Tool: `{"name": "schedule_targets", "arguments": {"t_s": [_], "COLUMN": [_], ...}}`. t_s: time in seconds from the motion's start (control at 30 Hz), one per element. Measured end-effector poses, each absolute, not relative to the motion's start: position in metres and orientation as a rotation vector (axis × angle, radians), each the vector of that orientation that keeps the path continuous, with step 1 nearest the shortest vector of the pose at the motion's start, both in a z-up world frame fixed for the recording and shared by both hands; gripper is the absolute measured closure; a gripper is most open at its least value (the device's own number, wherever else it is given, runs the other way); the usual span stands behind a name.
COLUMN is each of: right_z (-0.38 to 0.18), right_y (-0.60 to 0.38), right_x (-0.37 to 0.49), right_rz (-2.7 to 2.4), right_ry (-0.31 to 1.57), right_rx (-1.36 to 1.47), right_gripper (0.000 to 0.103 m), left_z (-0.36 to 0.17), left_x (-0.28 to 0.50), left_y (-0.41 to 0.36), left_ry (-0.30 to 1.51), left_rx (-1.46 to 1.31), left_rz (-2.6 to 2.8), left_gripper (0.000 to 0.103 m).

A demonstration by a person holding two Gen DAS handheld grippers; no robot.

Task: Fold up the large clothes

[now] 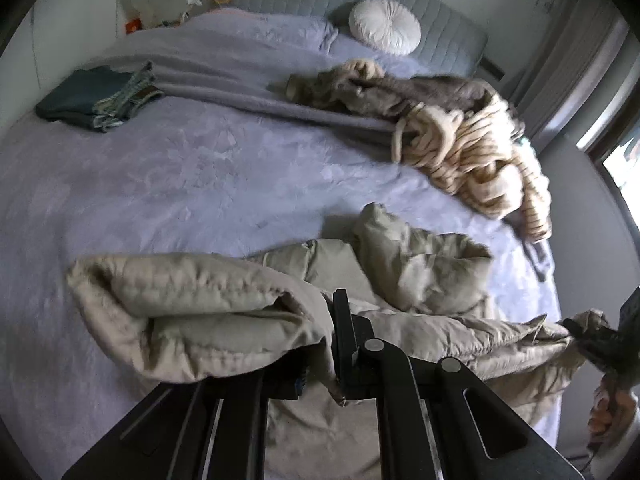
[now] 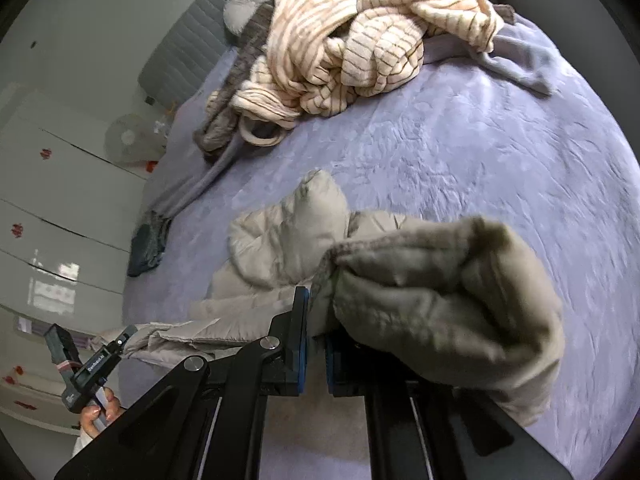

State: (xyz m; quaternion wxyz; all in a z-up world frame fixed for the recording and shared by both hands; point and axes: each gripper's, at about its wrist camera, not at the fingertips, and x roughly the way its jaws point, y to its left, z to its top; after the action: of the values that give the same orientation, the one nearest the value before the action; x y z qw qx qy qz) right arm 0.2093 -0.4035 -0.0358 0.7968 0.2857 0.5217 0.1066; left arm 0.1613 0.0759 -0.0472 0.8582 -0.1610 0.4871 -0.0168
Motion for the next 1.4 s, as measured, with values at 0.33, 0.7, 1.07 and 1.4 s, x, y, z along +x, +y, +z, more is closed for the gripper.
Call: {"name": "schedule_targets", "arguments": {"t_s": [0.33,0.7,1.07,1.4], "right_z": [-0.151,-0.181,-0.127,-0.131], "right_y": [-0.405,-0.406,-0.412,-0.322], "right_x": [0.272,0.288,0.270,0.261], "right_rz": [0.129,0.163,0.178,0.390], "right_ry": [1.180,1.155,1.104,1.187], "right_rx": [0.724,0.749,0.735,0.478], "right_gripper": [0.096,0.095,0.035,0.083], "left_z": [-0.162,-0.177,-0.109,-0.146], "left_x": [0.237,0.250,0.208,0.209], "left_y": [0.073,0.070,0.073,0.008], "left_ry": [1.143,1.124,0.974,1.062], "left_rx": [-0.310,-0.307,-0.206,-0.194], "left_rz": [-0.007,-0.012,0.012,-0.199], "left_gripper": [0.090,0.090,0.000,0.050]}}
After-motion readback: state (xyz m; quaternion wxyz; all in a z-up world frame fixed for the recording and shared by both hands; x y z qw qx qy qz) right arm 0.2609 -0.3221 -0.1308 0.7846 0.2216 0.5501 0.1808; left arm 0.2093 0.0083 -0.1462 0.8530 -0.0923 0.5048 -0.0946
